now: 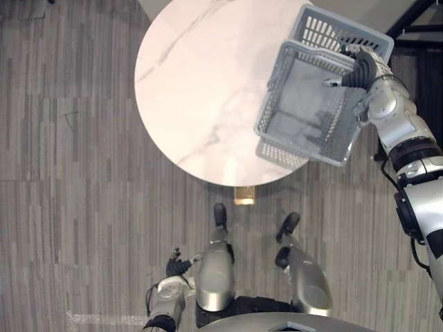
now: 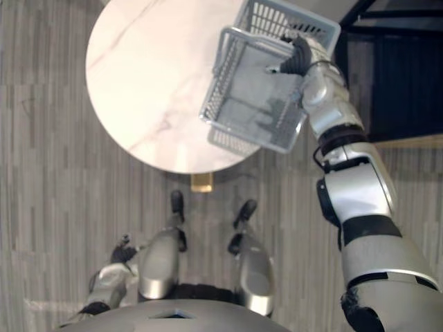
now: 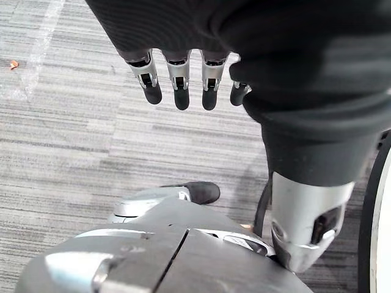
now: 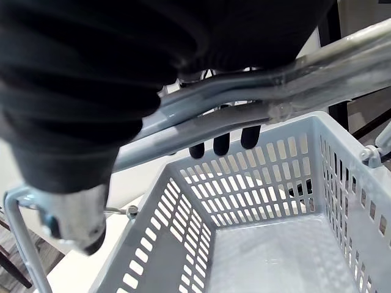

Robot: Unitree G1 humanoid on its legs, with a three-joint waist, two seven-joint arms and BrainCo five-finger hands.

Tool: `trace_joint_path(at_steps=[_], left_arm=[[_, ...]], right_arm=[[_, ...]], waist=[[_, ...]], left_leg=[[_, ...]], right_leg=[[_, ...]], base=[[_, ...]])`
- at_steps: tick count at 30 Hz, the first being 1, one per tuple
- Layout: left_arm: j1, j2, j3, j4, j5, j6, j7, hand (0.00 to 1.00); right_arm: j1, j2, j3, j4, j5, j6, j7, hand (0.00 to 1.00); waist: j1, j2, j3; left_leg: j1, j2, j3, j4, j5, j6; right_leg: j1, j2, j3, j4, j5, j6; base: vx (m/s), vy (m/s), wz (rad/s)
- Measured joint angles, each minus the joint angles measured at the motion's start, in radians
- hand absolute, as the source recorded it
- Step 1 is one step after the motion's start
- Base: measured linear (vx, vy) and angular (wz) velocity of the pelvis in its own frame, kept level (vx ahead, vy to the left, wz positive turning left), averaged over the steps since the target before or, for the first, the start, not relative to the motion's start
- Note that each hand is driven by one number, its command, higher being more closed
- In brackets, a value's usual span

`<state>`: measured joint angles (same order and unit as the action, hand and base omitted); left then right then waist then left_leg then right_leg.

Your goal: Pick vegetable in the basket

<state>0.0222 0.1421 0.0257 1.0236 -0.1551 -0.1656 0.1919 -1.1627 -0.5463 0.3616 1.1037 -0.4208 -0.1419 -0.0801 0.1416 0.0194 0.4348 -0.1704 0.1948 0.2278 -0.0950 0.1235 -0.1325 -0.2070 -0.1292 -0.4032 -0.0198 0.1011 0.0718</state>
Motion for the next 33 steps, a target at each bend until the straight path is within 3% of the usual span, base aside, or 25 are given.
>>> trace_joint_path(at_steps=[4,7,18,24,30,33], left_arm=[[0.000,0.000,0.001,0.000,0.000,0.000,0.000,0.00],[-0.001,0.000,0.002,0.000,0.000,0.000,0.000,0.00],[-0.005,-0.011,0.022,0.001,0.003,0.002,0.002,0.00],[-0.022,-0.014,0.030,0.009,0.013,0.014,0.003,0.00],[-0.022,-0.020,0.071,0.011,0.027,0.026,0.004,0.00],[-0.016,-0.020,0.101,0.013,0.055,0.044,0.004,0.00]], right_arm=[[-0.001,-0.029,0.089,-0.034,-0.090,-0.005,0.011,1.00],[0.001,-0.026,0.126,-0.037,-0.092,-0.012,0.025,1.00],[0.009,-0.002,0.129,-0.039,-0.091,-0.020,0.028,1.00],[0.021,0.030,0.148,-0.049,-0.092,-0.003,0.037,1.00],[0.033,0.076,0.331,-0.208,-0.153,0.003,0.081,1.00],[0.070,0.072,0.421,-0.315,-0.169,-0.041,0.112,1.00]], waist=[[0.001,0.002,0.001],[0.003,0.003,0.001],[0.010,0.003,0.001],[0.032,0.000,-0.002],[0.025,-0.015,-0.022],[0.024,-0.035,-0.056]], left_leg=[[-0.001,0.000,0.000,0.000,0.000,0.000],[-0.001,0.001,-0.001,0.000,0.000,0.000],[0.006,0.002,0.003,0.000,0.000,0.000],[0.038,0.007,0.021,0.000,0.000,-0.001],[0.072,0.011,0.058,0.000,0.000,-0.001],[0.098,0.014,0.068,0.000,0.000,-0.001]], right_leg=[[0.000,0.000,-0.001,-0.001,0.000,0.000],[0.000,0.001,-0.002,-0.002,0.000,0.000],[0.005,0.001,-0.002,-0.001,0.000,0.000],[0.022,0.005,0.016,0.001,0.000,0.000],[0.038,0.009,0.035,0.004,0.000,0.000],[0.058,0.012,0.043,0.002,0.000,0.000]], base=[[0.04,0.005,0.00],[0.01,0.002,0.00],[0.00,0.000,-0.01],[0.01,-0.001,-0.10],[0.01,-0.002,-0.12],[0.04,-0.007,-0.10]])
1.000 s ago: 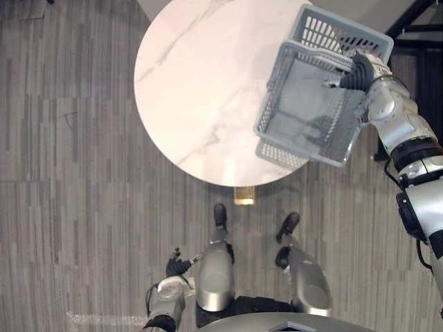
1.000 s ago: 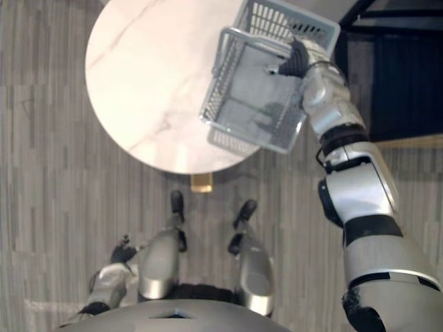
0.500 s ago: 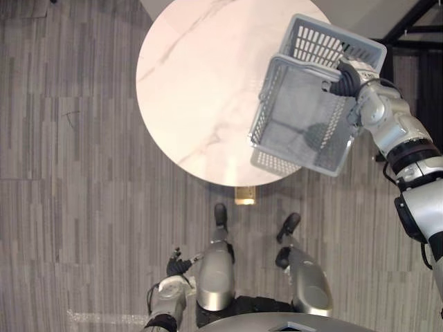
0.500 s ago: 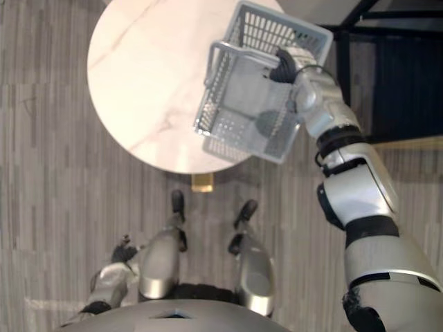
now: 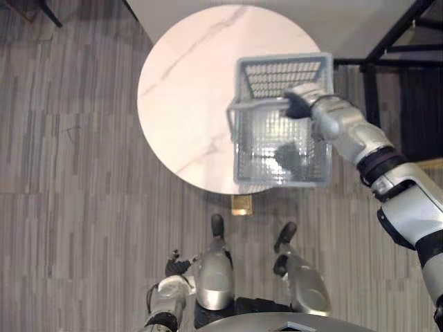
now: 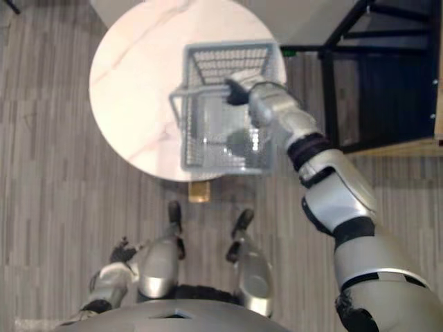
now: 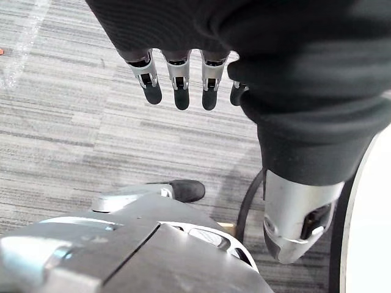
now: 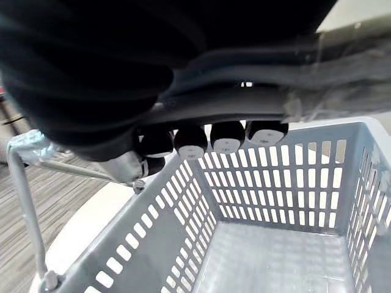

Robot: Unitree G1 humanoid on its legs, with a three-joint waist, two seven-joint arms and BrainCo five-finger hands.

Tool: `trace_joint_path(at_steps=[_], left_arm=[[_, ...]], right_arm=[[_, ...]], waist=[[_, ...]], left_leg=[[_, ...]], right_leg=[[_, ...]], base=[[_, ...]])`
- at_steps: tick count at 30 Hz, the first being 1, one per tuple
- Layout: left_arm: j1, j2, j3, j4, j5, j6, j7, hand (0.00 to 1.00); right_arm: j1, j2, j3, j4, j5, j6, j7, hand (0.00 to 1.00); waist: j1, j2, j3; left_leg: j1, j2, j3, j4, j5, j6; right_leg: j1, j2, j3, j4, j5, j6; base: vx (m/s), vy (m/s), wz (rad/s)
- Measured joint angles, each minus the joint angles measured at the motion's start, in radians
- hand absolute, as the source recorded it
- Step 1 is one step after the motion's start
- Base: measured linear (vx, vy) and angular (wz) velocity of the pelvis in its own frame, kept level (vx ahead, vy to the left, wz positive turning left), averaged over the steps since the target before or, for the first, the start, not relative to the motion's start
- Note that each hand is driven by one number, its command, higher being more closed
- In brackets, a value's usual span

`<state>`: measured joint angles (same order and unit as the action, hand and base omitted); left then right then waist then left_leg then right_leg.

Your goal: Pick vegetable in the basket

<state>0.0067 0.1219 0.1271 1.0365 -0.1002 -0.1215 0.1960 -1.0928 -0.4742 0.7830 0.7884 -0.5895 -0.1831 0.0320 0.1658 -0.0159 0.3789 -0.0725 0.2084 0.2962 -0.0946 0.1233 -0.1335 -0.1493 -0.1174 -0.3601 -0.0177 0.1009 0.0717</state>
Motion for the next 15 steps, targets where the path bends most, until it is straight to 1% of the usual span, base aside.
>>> trace_joint_path(at_steps=[2,3,4,5,6,7,9,10,11,12,13,15], left_arm=[[0.022,0.007,0.015,0.001,0.021,0.001,0.001,0.00],[0.031,0.009,0.021,0.001,0.036,0.001,0.002,0.00],[0.036,0.010,0.025,0.001,0.038,0.001,0.003,0.00],[0.047,0.011,0.035,0.009,0.043,0.002,0.005,0.00],[0.049,0.012,0.038,0.016,0.045,0.003,0.005,0.00],[0.054,0.016,0.038,0.029,0.049,0.004,0.005,0.00],[0.072,0.021,0.038,0.035,0.075,0.006,0.004,0.00],[0.085,0.025,0.038,0.040,0.085,0.013,0.004,0.00],[0.091,0.026,0.038,0.040,0.085,0.016,0.004,0.00],[0.104,0.025,0.038,0.040,0.086,0.017,0.003,0.00],[0.116,0.025,0.038,0.041,0.087,0.018,0.001,0.00],[0.121,0.025,0.038,0.050,0.088,0.021,-0.003,0.00]], right_arm=[[0.069,-0.004,0.013,-0.097,0.002,-0.034,0.002,1.00],[0.099,-0.013,0.013,-0.138,0.005,-0.045,0.004,1.00],[0.117,-0.021,0.014,-0.170,0.008,-0.050,0.005,1.00],[0.164,-0.041,0.020,-0.245,0.017,-0.061,0.006,1.00],[0.184,-0.051,0.021,-0.273,0.024,-0.068,0.007,1.00],[0.229,-0.076,0.028,-0.324,0.045,-0.076,0.010,1.00],[0.284,-0.111,0.043,-0.390,0.060,-0.090,0.017,1.00],[0.317,-0.132,0.054,-0.427,0.070,-0.094,0.026,1.00],[0.333,-0.144,0.057,-0.442,0.079,-0.098,0.036,1.00],[0.360,-0.171,0.057,-0.464,0.088,-0.110,0.046,1.00],[0.394,-0.200,0.057,-0.487,0.098,-0.116,0.052,1.00],[0.440,-0.243,0.057,-0.515,0.101,-0.122,0.068,1.00]], waist=[[-0.007,-0.025,-0.052],[-0.015,-0.033,-0.069],[-0.021,-0.037,-0.073],[-0.028,-0.047,-0.093],[-0.029,-0.050,-0.100],[-0.030,-0.055,-0.126],[-0.038,-0.066,-0.150],[-0.056,-0.069,-0.168],[-0.062,-0.070,-0.177],[-0.076,-0.071,-0.181],[-0.082,-0.070,-0.192],[-0.083,-0.070,-0.209]], left_leg=[[0.010,0.000,0.007,0.000,-0.001,0.000],[0.014,-0.001,0.010,0.000,-0.001,-0.001],[0.022,-0.001,0.014,0.000,-0.001,-0.001],[0.038,0.001,0.026,0.000,-0.007,-0.006],[0.045,0.002,0.028,0.000,-0.011,-0.007],[0.048,0.007,0.035,0.000,-0.020,-0.011],[0.062,0.012,0.053,0.000,-0.023,-0.015],[0.063,0.015,0.053,0.000,-0.024,-0.017],[0.065,0.016,0.053,0.000,-0.025,-0.018],[0.078,0.017,0.058,-0.001,-0.026,-0.020],[0.084,0.018,0.061,-0.001,-0.029,-0.024],[0.091,0.020,0.077,-0.001,-0.034,-0.030]], right_leg=[[0.005,0.001,0.008,-0.005,0.000,0.000],[0.010,0.002,0.008,-0.009,0.000,0.000],[0.019,0.002,0.008,-0.011,0.000,0.000],[0.029,0.006,0.018,-0.020,-0.001,0.001],[0.034,0.008,0.022,-0.026,-0.001,0.001],[0.034,0.012,0.022,-0.034,-0.003,0.008],[0.035,0.014,0.022,-0.036,-0.003,0.008],[0.036,0.017,0.022,-0.036,-0.003,0.008],[0.036,0.018,0.022,-0.037,-0.003,0.008],[0.044,0.019,0.022,-0.039,-0.003,0.008],[0.049,0.021,0.022,-0.044,-0.004,0.006],[0.050,0.022,0.022,-0.051,-0.002,0.005]], base=[[0.03,-0.005,-0.10],[0.04,-0.001,-0.02],[0.02,0.004,-0.12],[0.01,0.002,-0.18],[0.00,-0.003,-0.30],[0.00,-0.007,-0.24],[0.00,-0.007,-0.27],[0.00,-0.008,-0.17],[0.01,-0.009,-0.10],[0.02,-0.002,-0.13],[0.01,0.001,-0.14],[0.03,0.007,-0.20]])
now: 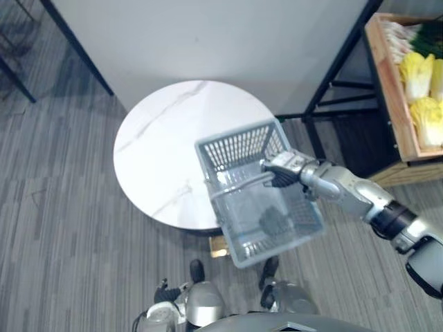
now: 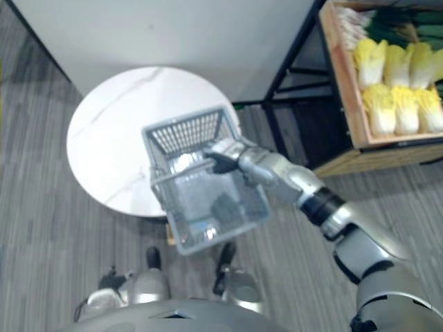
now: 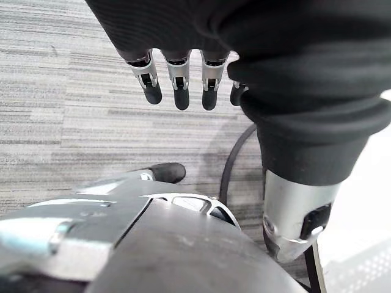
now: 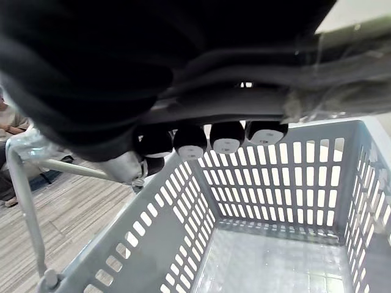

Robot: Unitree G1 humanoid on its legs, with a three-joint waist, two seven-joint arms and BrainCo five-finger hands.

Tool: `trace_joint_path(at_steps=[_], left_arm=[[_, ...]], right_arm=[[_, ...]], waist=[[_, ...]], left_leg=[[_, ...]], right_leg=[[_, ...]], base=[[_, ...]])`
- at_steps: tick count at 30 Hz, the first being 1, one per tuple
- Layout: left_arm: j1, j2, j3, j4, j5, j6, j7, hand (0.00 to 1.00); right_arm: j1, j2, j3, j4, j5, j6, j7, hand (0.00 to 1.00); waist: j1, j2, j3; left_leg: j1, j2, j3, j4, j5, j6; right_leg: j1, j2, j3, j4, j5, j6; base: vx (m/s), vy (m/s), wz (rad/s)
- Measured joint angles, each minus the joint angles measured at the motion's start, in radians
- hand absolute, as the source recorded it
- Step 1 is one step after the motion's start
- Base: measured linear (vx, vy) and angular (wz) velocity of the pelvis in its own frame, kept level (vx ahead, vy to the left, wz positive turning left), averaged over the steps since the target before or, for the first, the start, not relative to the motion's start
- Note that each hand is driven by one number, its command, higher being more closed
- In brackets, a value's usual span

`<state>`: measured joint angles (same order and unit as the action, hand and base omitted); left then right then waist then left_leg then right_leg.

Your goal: Pick vegetable in the basket

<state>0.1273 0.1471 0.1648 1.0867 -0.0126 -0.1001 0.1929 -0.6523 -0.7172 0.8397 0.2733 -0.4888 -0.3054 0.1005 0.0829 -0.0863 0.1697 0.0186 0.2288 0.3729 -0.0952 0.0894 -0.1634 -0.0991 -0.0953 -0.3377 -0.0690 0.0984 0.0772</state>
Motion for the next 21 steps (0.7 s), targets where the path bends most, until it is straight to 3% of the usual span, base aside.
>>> trace_joint_path(at_steps=[3,6,11,13,16,19,20,21], left_arm=[[0.003,0.000,0.000,0.020,0.018,0.001,-0.002,0.00],[0.011,0.001,0.002,0.022,0.020,0.001,-0.003,0.00],[0.042,-0.021,0.010,0.022,0.036,0.001,-0.005,0.00],[0.053,-0.025,0.007,0.025,0.038,0.002,-0.011,0.00],[0.054,-0.016,-0.009,0.029,0.065,0.009,-0.024,0.00],[0.045,-0.003,-0.022,0.029,0.077,0.016,-0.029,0.00],[0.041,0.003,-0.031,0.028,0.087,0.016,-0.038,0.00],[0.027,0.003,-0.045,0.030,0.105,0.016,-0.046,0.00]], right_arm=[[0.094,-0.079,-0.005,-0.039,0.000,-0.006,0.022,1.00],[0.154,-0.105,-0.052,-0.044,0.001,-0.008,0.027,1.00],[0.353,-0.137,-0.217,-0.048,0.034,-0.017,0.015,1.00],[0.457,-0.141,-0.317,-0.066,0.032,-0.022,0.009,1.00],[0.600,-0.143,-0.463,-0.106,0.005,-0.023,-0.023,1.00],[0.684,-0.142,-0.559,-0.141,-0.027,-0.013,-0.034,1.00],[0.687,-0.142,-0.564,-0.146,-0.054,0.002,-0.035,1.00],[0.685,-0.140,-0.566,-0.144,-0.068,0.013,-0.037,1.00]], waist=[[-0.011,0.003,-0.025],[-0.027,0.003,-0.025],[-0.044,0.033,-0.043],[-0.063,0.041,-0.047],[-0.096,0.033,-0.044],[-0.124,0.013,-0.039],[-0.134,0.014,-0.039],[-0.129,0.048,-0.043]], left_leg=[[0.005,0.001,0.004,0.000,-0.002,-0.001],[0.021,0.002,0.013,0.000,-0.003,-0.001],[0.091,-0.002,0.056,0.000,-0.033,-0.006],[0.114,-0.010,0.073,0.000,-0.049,-0.007],[0.144,-0.042,0.108,0.000,-0.064,-0.004],[0.140,-0.084,0.169,0.000,-0.075,0.012],[0.138,-0.094,0.205,0.000,-0.072,0.024],[0.133,-0.065,0.272,0.000,-0.078,0.059]], right_leg=[[0.005,0.005,0.004,-0.006,0.014,-0.001],[0.018,0.012,0.017,-0.025,0.031,-0.010],[0.050,0.010,0.061,-0.002,0.025,-0.009],[0.019,-0.006,0.081,0.081,-0.020,-0.001],[-0.043,-0.043,0.130,0.214,-0.069,0.009],[-0.077,-0.056,0.185,0.183,-0.054,0.037],[-0.072,-0.088,0.103,0.138,-0.072,0.025],[-0.070,-0.118,-0.060,0.136,-0.122,-0.036]], base=[[0.06,0.005,-0.12],[0.04,0.000,-0.16],[0.04,0.030,-0.24],[0.00,0.074,-0.29],[-0.01,0.075,-0.29],[-0.04,0.110,-0.64],[-0.08,0.117,-1.10],[-0.08,0.111,-1.25]])
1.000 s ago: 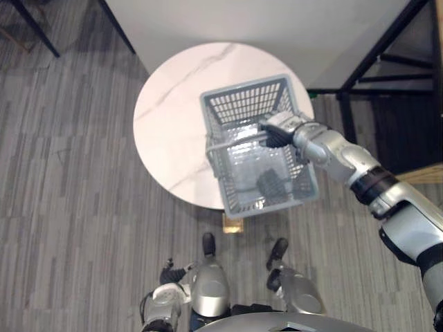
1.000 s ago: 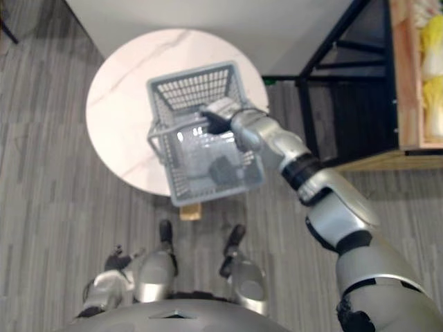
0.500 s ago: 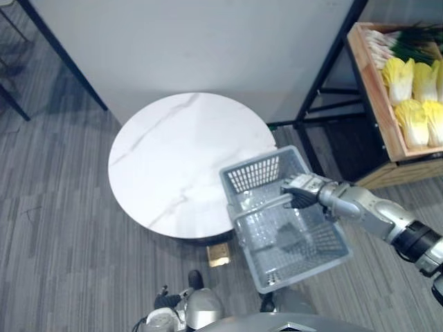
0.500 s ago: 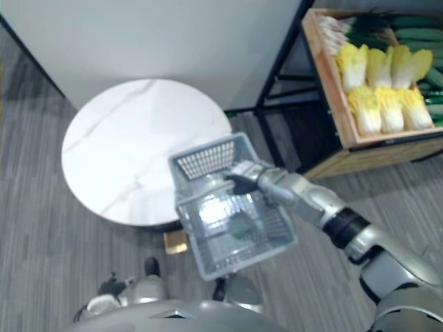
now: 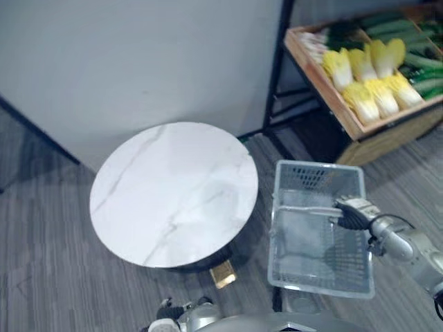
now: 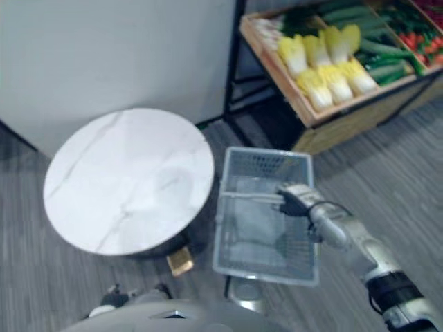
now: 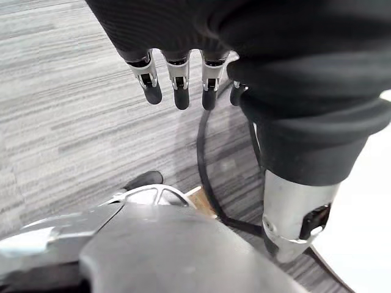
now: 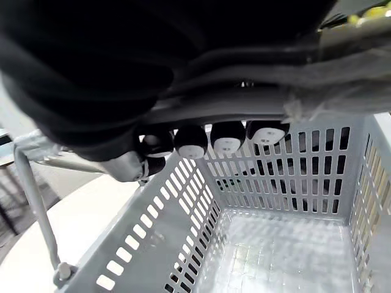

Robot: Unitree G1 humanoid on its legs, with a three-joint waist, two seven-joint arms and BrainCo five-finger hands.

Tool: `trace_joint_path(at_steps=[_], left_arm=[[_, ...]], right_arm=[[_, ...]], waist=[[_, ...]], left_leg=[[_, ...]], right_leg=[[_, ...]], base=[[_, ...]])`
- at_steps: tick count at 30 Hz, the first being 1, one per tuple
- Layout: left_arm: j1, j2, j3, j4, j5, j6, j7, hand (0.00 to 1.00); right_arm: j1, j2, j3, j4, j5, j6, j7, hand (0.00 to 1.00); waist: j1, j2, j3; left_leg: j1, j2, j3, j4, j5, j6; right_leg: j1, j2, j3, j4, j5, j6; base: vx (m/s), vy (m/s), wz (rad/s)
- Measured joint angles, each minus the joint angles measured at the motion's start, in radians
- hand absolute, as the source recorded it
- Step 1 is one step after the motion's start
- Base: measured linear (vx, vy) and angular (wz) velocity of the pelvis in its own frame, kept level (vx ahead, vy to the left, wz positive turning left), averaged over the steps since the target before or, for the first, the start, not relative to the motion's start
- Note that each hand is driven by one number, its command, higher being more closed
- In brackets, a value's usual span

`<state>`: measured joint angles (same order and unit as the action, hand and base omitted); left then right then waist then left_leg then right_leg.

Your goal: Pick vegetable in the basket

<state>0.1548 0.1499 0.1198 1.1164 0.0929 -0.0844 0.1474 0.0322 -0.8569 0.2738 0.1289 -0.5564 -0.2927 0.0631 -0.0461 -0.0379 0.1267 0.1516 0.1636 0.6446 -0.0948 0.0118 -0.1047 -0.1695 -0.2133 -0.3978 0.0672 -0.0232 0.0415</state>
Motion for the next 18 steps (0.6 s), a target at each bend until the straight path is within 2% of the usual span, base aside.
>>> trace_joint_path(at_steps=[1,2,3,4,5,6,7,8,9,10,11,12,14,16,17,18], left_arm=[[-0.002,-0.003,-0.001,0.003,0.001,-0.001,-0.001,0.00],[-0.013,0.004,0.001,0.004,0.003,0.000,0.000,0.00],[-0.024,0.033,0.006,-0.001,0.004,0.000,0.000,0.00],[-0.030,0.031,0.007,0.010,0.005,0.001,0.000,0.00],[-0.046,0.013,0.017,0.045,0.004,0.001,-0.003,0.00],[-0.049,0.008,0.017,0.043,0.004,-0.001,-0.003,0.00],[-0.049,0.001,0.012,0.036,0.000,-0.006,-0.001,0.00],[-0.051,0.004,0.003,0.039,0.000,-0.001,-0.003,0.00],[-0.048,0.005,0.002,0.038,0.000,-0.001,-0.005,0.00],[-0.048,0.006,0.002,0.039,0.000,-0.001,-0.005,0.00],[-0.050,0.005,0.003,0.040,0.001,0.000,-0.006,0.00],[-0.052,-0.006,0.004,0.047,0.008,-0.001,-0.008,0.00],[-0.057,-0.028,0.005,0.058,0.014,-0.001,-0.015,0.00],[-0.064,-0.030,0.007,0.058,0.038,0.000,-0.016,0.00],[-0.080,-0.025,0.023,0.056,0.041,0.000,-0.015,0.00],[-0.082,-0.024,0.027,0.055,0.039,-0.001,-0.013,0.00]], right_arm=[[-0.007,0.004,0.003,0.005,-0.010,0.001,-0.001,1.00],[-0.017,0.004,0.013,0.013,-0.025,-0.001,-0.008,1.00],[-0.042,0.008,0.025,0.040,-0.033,-0.010,-0.015,1.00],[-0.077,0.012,0.042,0.059,-0.034,-0.013,-0.016,1.00],[-0.143,0.021,0.063,0.082,-0.036,-0.012,-0.017,1.00],[-0.150,0.019,0.065,0.083,-0.036,-0.012,-0.018,1.00],[-0.169,0.019,0.081,0.103,-0.034,-0.010,-0.019,1.00],[-0.188,0.033,0.090,0.133,-0.035,-0.010,-0.020,1.00],[-0.195,0.041,0.091,0.140,-0.036,-0.010,-0.020,1.00],[-0.211,0.045,0.095,0.141,-0.036,-0.010,-0.021,1.00],[-0.220,0.045,0.095,0.143,-0.036,-0.009,-0.025,1.00],[-0.233,0.045,0.095,0.145,-0.036,-0.006,-0.031,1.00],[-0.229,0.046,0.095,0.143,-0.036,0.000,-0.033,1.00],[-0.202,0.046,0.089,0.132,-0.035,0.001,-0.033,1.00],[-0.165,0.048,0.086,0.105,-0.035,0.003,-0.035,1.00],[-0.158,0.050,0.087,0.101,-0.035,0.002,-0.035,1.00]], waist=[[0.007,0.004,0.003],[0.014,-0.002,0.006],[0.026,-0.051,0.002],[0.035,-0.051,0.003],[0.051,-0.003,0.007],[0.049,-0.003,0.006],[0.047,-0.004,0.004],[0.051,-0.008,-0.001],[0.054,-0.014,-0.005],[0.054,-0.022,-0.010],[0.054,-0.021,-0.013],[0.059,0.013,-0.013],[0.050,0.049,-0.015],[0.044,0.057,-0.016],[0.033,0.053,-0.013],[0.032,0.053,-0.013]], left_leg=[[-0.005,0.011,0.036,0.012,-0.006,0.007],[-0.008,0.024,0.070,0.054,-0.026,0.010],[-0.007,0.020,0.133,0.155,-0.093,-0.003],[-0.008,0.036,0.173,0.184,-0.113,0.001],[0.003,0.092,0.278,0.168,-0.116,0.010],[0.010,0.094,0.291,0.164,-0.111,0.010],[0.031,0.092,0.339,0.158,-0.098,-0.006],[0.044,0.091,0.387,0.168,-0.098,-0.008],[0.045,0.092,0.404,0.176,-0.097,-0.009],[0.045,0.097,0.439,0.197,-0.093,-0.016],[0.045,0.107,0.459,0.210,-0.089,-0.024],[0.048,0.127,0.485,0.212,-0.078,-0.040],[0.057,0.149,0.498,0.202,-0.050,-0.056],[0.064,0.179,0.492,0.221,-0.016,-0.057],[0.051,0.267,0.460,0.366,-0.015,-0.056],[0.041,0.305,0.443,0.433,-0.014,-0.054]], right_leg=[[-0.017,-0.022,-0.074,0.056,-0.008,-0.056],[-0.036,-0.068,-0.176,0.182,-0.020,-0.114],[-0.012,-0.114,-0.293,0.235,0.059,-0.174],[-0.013,-0.084,-0.295,0.192,0.086,-0.181],[-0.019,0.003,-0.271,0.077,0.172,-0.215],[-0.022,-0.002,-0.292,0.107,0.143,-0.231],[-0.012,-0.056,-0.370,0.244,0.038,-0.227],[0.005,-0.092,-0.402,0.275,-0.010,-0.167],[0.005,-0.103,-0.410,0.271,-0.019,-0.152],[-0.004,-0.096,-0.426,0.247,-0.028,-0.120],[0.000,-0.065,-0.426,0.205,-0.032,-0.094],[-0.002,-0.008,-0.400,0.151,-0.013,-0.093],[0.002,0.045,-0.383,0.116,-0.007,-0.099],[0.016,0.077,-0.375,0.100,-0.015,-0.110],[0.034,0.106,-0.372,0.089,-0.050,-0.106],[0.041,0.117,-0.367,0.077,-0.055,-0.110]], base=[[-0.07,0.123,-1.22],[0.01,0.112,-1.44],[0.03,0.094,-1.62],[-0.02,0.013,-2.26],[-0.09,-0.029,-1.59],[-0.12,-0.024,-1.61],[-0.05,-0.019,-1.09],[-0.03,-0.046,-1.20],[0.01,-0.115,-1.06],[0.03,-0.135,-0.85],[0.04,-0.199,-1.04],[0.03,-0.190,-0.82],[0.02,-0.168,-0.58],[-0.01,-0.151,-0.30],[-0.02,-0.153,-0.15],[-0.02,-0.178,-0.27]])
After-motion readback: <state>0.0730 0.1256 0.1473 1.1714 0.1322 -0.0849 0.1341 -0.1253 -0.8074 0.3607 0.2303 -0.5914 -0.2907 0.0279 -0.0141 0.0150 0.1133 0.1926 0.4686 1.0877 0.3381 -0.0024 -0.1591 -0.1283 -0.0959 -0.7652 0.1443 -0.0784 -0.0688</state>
